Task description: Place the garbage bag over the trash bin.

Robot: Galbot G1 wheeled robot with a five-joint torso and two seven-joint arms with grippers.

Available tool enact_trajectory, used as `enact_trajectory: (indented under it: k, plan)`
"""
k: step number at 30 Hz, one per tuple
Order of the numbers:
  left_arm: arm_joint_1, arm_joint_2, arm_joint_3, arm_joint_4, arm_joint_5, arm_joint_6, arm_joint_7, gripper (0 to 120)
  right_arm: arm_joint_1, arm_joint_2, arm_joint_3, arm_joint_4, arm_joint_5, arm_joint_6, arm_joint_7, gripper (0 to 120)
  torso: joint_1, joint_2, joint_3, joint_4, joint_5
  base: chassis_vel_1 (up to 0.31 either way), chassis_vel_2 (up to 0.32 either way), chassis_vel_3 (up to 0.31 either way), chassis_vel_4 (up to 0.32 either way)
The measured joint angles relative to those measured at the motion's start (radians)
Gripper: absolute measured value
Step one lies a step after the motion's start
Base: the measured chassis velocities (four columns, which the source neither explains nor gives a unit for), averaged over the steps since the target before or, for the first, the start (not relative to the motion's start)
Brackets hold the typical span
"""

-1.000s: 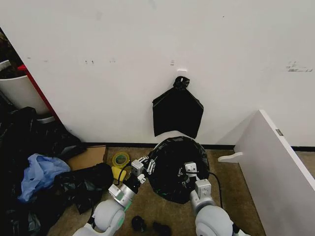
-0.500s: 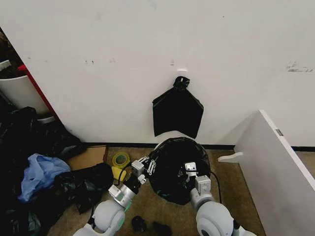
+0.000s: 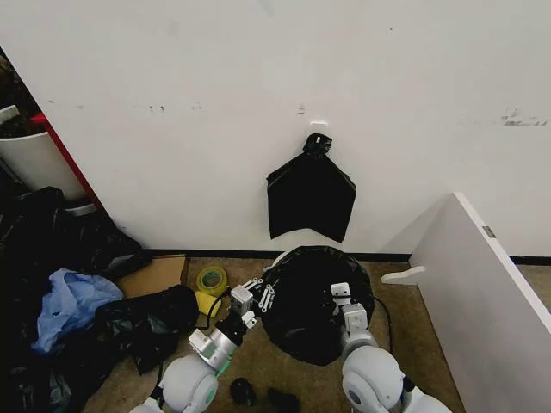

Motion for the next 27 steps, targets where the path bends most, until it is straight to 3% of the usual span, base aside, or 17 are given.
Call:
enact_trajectory:
  k: [4, 9, 16, 19, 27]
  plan:
    - [-0.003, -0.007, -0.007, 0.01, -0.001, 0.0, -0.003, 5, -0.023, -0.003, 0.006, 0.008, -0.07, 0.084, -0.043, 0, 0.0, 0.0, 0.0, 0.0, -0.0001, 0.0, 0.0, 0.0, 0.0]
    - [-0.007, -0.014, -0.009, 0.02, -0.004, 0.0, -0.007, 5, -0.045, -0.009, -0.027, 0.079, 0.017, 0.122, -0.084, 0, 0.0, 0.0, 0.0, -0.0002, -0.0001, 0.0, 0.0, 0.0, 0.0]
    - [-0.007, -0.014, -0.002, 0.016, -0.003, 0.0, 0.003, 5, -0.011, 0.005, -0.056, 0.105, 0.185, 0.045, -0.065, 0, 0.0, 0.0, 0.0, -0.0001, -0.0001, 0.0, 0.0, 0.0, 0.0]
    - [-0.01, -0.016, 0.003, 0.009, -0.004, -0.016, 0.028, 5, 0.014, 0.016, -0.054, 0.091, 0.284, -0.061, -0.009, 0, 0.0, 0.0, 0.0, 0.0, -0.0001, 0.0, 0.0, 0.0, 0.0]
    - [-0.01, -0.012, 0.004, 0.0, -0.024, -0.041, 0.095, 5, 0.035, 0.034, -0.053, 0.044, 0.258, -0.132, 0.026, 0, 0.0, 0.0, 0.0, -0.0001, -0.0002, 0.0, 0.0, 0.0, 0.0]
